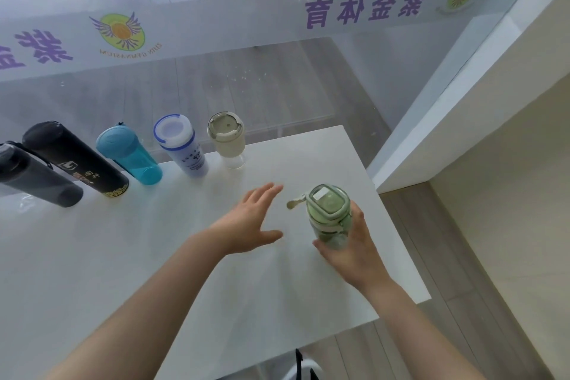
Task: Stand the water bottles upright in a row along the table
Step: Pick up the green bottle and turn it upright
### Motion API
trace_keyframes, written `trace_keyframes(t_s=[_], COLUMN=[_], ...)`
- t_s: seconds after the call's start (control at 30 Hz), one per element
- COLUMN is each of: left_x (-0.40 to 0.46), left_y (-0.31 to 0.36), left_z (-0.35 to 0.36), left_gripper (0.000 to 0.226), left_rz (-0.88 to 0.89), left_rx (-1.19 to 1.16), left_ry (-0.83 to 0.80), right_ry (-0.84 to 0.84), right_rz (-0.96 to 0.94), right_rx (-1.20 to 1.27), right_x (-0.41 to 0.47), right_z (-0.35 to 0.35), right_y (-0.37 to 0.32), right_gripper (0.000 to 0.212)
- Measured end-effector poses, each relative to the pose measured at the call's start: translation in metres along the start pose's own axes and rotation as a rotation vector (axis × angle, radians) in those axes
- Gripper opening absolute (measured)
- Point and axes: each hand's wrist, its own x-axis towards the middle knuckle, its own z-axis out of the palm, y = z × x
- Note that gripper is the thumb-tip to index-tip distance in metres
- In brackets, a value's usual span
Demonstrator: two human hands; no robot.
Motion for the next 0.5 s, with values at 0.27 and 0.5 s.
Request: trace_keyframes(t_s=[0.27, 0.5], left_x=[-0.007, -0.014], left_y=[-0.103, -0.133], left_z=[0.052, 0.054], left_gripper=[0.108, 0.124], left_rz=[-0.575, -0.710], left_rx=[0.160, 0.115], left_ry=[-0.085, -0.046], right_ry=[0.083, 0.105], right_rz=[0.132, 0.155], right_rx=[0.048, 0.148], right_x=[0.011, 0.062], right_z=[0.005, 0.033], right_y=[0.001, -0.006], right_gripper=[0.082, 0.080])
